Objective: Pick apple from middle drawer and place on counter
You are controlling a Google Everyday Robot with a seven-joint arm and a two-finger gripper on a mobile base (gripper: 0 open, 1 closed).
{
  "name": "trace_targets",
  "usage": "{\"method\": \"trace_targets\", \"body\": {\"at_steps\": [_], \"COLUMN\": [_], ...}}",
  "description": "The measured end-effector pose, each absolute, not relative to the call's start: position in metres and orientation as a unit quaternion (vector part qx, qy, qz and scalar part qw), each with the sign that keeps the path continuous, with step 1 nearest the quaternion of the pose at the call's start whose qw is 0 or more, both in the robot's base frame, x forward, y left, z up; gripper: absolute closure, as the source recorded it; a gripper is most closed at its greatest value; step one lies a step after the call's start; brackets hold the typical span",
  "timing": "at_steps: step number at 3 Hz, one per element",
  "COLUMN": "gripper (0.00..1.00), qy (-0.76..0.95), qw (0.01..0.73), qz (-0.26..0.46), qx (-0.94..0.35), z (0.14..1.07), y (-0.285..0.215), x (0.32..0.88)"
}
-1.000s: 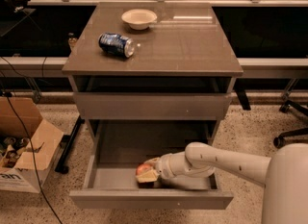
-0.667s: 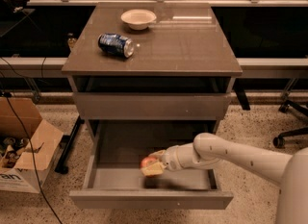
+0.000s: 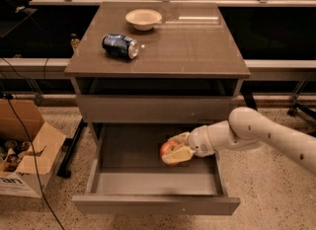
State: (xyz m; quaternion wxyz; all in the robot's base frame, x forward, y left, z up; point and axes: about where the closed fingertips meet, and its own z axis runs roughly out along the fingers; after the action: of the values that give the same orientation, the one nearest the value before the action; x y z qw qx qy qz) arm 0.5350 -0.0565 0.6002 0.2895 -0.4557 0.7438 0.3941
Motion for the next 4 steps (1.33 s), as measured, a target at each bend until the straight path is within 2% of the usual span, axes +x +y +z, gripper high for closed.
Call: {"method": "trace_targets", "body": {"at_steps": [1, 3, 4], "gripper": [1.00, 1.00, 1.00], "qy": [0.733, 0.698, 0.691], "qw": [0.304, 0.334, 0.353], "qz": [0.336, 0.227, 0.216], "qx": [-0.508, -0.591, -0.593], "z": [0.702, 0.850, 0.872], "y": [-0.092, -0.111, -0.112], "x": [0.549, 0.591, 0.601]}}
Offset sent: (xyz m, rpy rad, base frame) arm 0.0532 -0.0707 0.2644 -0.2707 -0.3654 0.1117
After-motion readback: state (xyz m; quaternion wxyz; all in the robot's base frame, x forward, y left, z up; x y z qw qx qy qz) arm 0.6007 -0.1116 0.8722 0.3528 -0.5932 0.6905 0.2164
